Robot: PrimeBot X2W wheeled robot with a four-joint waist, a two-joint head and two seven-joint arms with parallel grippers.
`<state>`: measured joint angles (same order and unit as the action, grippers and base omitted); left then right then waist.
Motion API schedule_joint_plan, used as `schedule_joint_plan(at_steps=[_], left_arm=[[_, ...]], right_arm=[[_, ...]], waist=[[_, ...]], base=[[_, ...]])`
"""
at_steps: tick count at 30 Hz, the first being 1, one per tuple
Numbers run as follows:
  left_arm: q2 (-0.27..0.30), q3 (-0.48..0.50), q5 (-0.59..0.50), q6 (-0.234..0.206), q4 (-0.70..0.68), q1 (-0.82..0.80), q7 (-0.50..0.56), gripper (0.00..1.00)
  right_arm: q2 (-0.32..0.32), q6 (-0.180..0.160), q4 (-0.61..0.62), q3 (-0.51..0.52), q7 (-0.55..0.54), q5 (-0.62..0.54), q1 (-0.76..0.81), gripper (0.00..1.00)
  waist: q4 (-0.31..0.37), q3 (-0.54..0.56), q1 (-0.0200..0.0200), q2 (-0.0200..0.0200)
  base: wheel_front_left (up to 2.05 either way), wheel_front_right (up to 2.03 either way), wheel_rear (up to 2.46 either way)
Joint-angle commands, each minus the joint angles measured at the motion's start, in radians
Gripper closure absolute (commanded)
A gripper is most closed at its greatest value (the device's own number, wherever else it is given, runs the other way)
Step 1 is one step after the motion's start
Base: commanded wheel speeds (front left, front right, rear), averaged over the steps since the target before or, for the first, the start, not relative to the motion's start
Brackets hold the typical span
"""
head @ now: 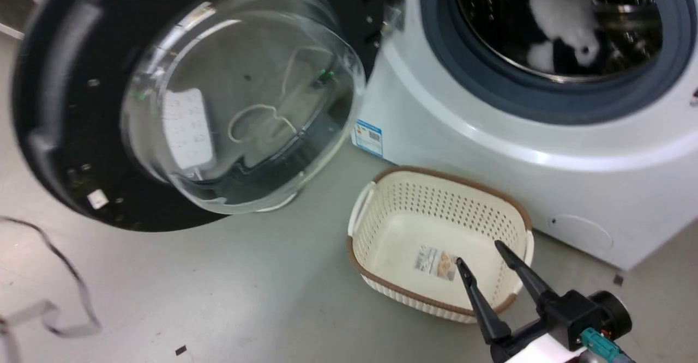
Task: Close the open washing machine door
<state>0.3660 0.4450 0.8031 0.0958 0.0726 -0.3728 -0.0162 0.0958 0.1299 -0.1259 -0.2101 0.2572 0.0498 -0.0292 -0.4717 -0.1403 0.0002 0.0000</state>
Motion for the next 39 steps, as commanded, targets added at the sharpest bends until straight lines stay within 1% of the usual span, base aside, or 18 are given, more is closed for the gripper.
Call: schedule_joint_plan(at_steps=[1, 5, 9, 10, 12, 15, 16, 18, 19, 20, 24, 30, 32, 33, 36, 37, 38, 39], left_arm=[[0.031, 0.019, 0.044, -0.012, 0.064, -0.05, 0.053, 1.0], [0.111, 0.043, 0.154, -0.043, 0.264, -0.166, 0.218, 1.0], [0.159, 0.066, 0.249, -0.088, 0.437, -0.249, 0.364, 1.0], [0.159, 0.066, 0.249, -0.088, 0.437, -0.249, 0.364, 1.0], [0.181, 0.082, 0.305, -0.102, 0.524, -0.29, 0.449, 1.0], [0.183, 0.094, 0.354, -0.101, 0.565, -0.307, 0.518, 1.0], [0.175, 0.107, 0.417, -0.089, 0.584, -0.318, 0.604, 1.0], [0.174, 0.108, 0.44, -0.079, 0.585, -0.316, 0.647, 1.0], [0.166, 0.114, 0.483, -0.062, 0.576, -0.304, 0.716, 1.0], [0.166, 0.114, 0.483, -0.062, 0.576, -0.304, 0.716, 1.0], [0.132, 0.098, 0.54, -0.037, 0.521, -0.24, 0.853, 1.0], [0.069, 0.074, 0.592, -0.037, 0.418, -0.151, 0.972, 1.0], [0.02, 0.063, 0.624, -0.049, 0.335, -0.081, 1.031, 1.0], [0.02, 0.063, 0.624, -0.049, 0.335, -0.081, 1.031, 1.0], [-0.04, 0.044, 0.647, -0.064, 0.243, 0.003, 1.081, 1.0], [-0.091, 0.031, 0.665, -0.078, 0.181, 0.059, 1.103, 1.0], [-0.091, 0.031, 0.665, -0.078, 0.181, 0.059, 1.103, 1.0], [-0.125, 0.023, 0.676, -0.088, 0.146, 0.085, 1.111, 1.0]], right_arm=[[0.008, 0.001, 0.002, -0.003, 0.005, -0.006, -0.015, 0.0], [0.018, 0.001, 0.002, -0.017, 0.005, -0.003, -0.028, 0.0], [0.029, 0.001, -0.002, -0.024, 0.005, 0.0, -0.046, 0.0], [0.029, 0.001, -0.002, -0.024, 0.005, 0.0, -0.046, 0.0], [0.032, 0.001, -0.002, -0.024, 0.005, 0.001, -0.056, 0.0], [0.034, 0.001, -0.003, -0.025, 0.005, 0.001, -0.06, 0.0], [0.034, 0.001, -0.006, -0.024, 0.005, 0.002, -0.061, 0.0], [0.032, 0.001, -0.007, -0.021, 0.005, 0.002, -0.061, 0.0], [0.027, 0.001, -0.007, -0.013, 0.005, 0.002, -0.06, 0.0], [0.027, 0.001, -0.007, -0.013, 0.005, 0.002, -0.06, 0.0], [0.01, 0.001, -0.011, 0.01, 0.005, 0.014, -0.049, 0.0], [-0.012, 0.001, -0.021, 0.025, 0.005, 0.021, -0.036, 0.0], [-0.023, 0.001, -0.025, 0.033, 0.005, 0.022, -0.021, 0.0], [-0.023, 0.001, -0.025, 0.033, 0.005, 0.022, -0.021, 0.0], [-0.031, 0.001, -0.028, 0.047, 0.005, 0.024, -0.004, 0.0], [-0.035, 0.001, -0.027, 0.059, 0.005, 0.023, 0.008, 0.0], [-0.035, 0.001, -0.027, 0.059, 0.005, 0.023, 0.008, 0.0], [-0.037, 0.001, -0.026, 0.066, 0.005, 0.022, 0.014, 0.0]], waist=[[0.028, -0.023, -0.0002, 0.0], [0.053, -0.046, -0.0002, 0.0], [0.078, -0.064, -0.0002, 0.0], [0.078, -0.064, -0.0002, 0.0], [0.092, -0.075, -0.0002, 0.0], [0.1, -0.08, -0.0002, 0.0], [0.106, -0.082, -0.0002, 0.0], [0.108, -0.082, -0.0002, 0.0], [0.112, -0.077, -0.0002, 0.0], [0.112, -0.077, -0.0002, 0.0], [0.109, -0.04, -0.0002, 0.0], [0.109, 0.028, -0.0002, 0.0], [0.114, 0.071, -0.0002, 0.0], [0.114, 0.071, -0.0002, 0.0], [0.121, 0.106, -0.0002, 0.0], [0.127, 0.123, -0.0002, 0.0], [0.127, 0.123, -0.0002, 0.0], [0.13, 0.129, -0.0002, 0.0]], base=[[0.0, 0.0, 0.0], [0.0, 0.0, 0.0], [0.0, 0.0, 0.0], [0.0, 0.0, 0.0], [0.0, 0.0, 0.0], [0.0, 0.0, 0.0], [0.0, 0.0, 0.0], [0.0, 0.0, 0.0], [0.0, 0.0, 0.0], [0.0, 0.0, 0.0], [0.0, 0.0, 0.0], [0.0, 0.0, 0.0], [0.0, 0.0, 0.0], [0.0, 0.0, 0.0], [0.0, 0.0, 0.0], [0.0, 0.0, 0.0], [0.0, 0.0, 0.0], [0.0, 0.0, 0.0]])
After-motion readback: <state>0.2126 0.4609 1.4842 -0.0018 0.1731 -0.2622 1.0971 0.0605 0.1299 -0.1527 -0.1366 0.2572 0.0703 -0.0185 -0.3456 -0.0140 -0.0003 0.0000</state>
